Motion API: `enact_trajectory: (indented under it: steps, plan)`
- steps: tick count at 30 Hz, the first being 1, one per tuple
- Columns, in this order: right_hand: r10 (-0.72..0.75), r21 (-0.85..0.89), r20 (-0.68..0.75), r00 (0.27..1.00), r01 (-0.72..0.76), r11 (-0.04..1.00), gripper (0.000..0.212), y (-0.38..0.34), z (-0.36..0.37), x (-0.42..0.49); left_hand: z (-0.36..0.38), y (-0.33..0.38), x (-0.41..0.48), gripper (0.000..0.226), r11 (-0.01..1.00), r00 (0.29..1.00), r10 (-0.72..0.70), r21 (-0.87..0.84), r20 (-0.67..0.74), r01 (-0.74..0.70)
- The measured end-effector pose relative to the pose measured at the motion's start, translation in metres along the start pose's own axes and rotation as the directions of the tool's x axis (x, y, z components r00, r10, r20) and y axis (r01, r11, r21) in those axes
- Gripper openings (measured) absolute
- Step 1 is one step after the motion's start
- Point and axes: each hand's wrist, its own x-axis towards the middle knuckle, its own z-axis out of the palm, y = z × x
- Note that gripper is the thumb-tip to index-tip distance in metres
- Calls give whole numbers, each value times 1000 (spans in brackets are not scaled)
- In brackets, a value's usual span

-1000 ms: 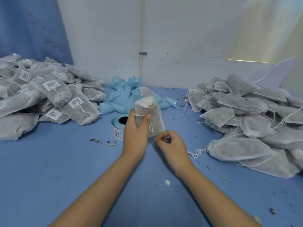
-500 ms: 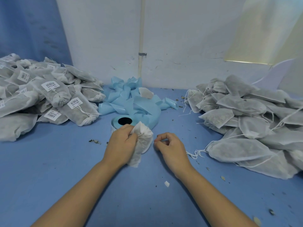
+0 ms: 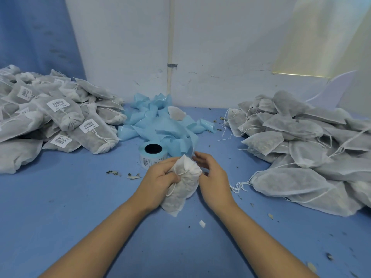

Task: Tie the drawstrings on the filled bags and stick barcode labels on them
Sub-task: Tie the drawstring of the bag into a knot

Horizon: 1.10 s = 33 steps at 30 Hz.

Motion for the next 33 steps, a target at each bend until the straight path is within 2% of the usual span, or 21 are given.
enact_trajectory:
  steps: [8,17,20,25,28,31,33]
  plan:
    - [-14,30,0,1000,14,999,39,-2,1,-1,0,-1,0,31,1000,1000,-27,-5,14,27]
    - [17,78,-77,997,-11,997,25,-2,1,2,1,0,-1,28,1000,1000,-3,5,23,3]
    - [74,133,-118,990,-58,989,19,-1,1,2,2,1,-2,29,1000,1000,-3,14,20,3]
    - [153,199,-293,944,-96,975,18,2,-6,6,0,0,3,28,999,989,-40,-14,-139,38]
    - [229,354,-333,915,-104,930,14,-1,-8,6,0,0,7,44,995,972,-90,-61,-218,79]
    - [176,321,-330,927,-65,945,19,-6,-8,3,3,1,12,50,983,955,-141,-150,-259,104]
    - [111,281,-334,936,-13,960,21,-10,-8,0,6,1,15,39,979,939,-135,-191,-317,76]
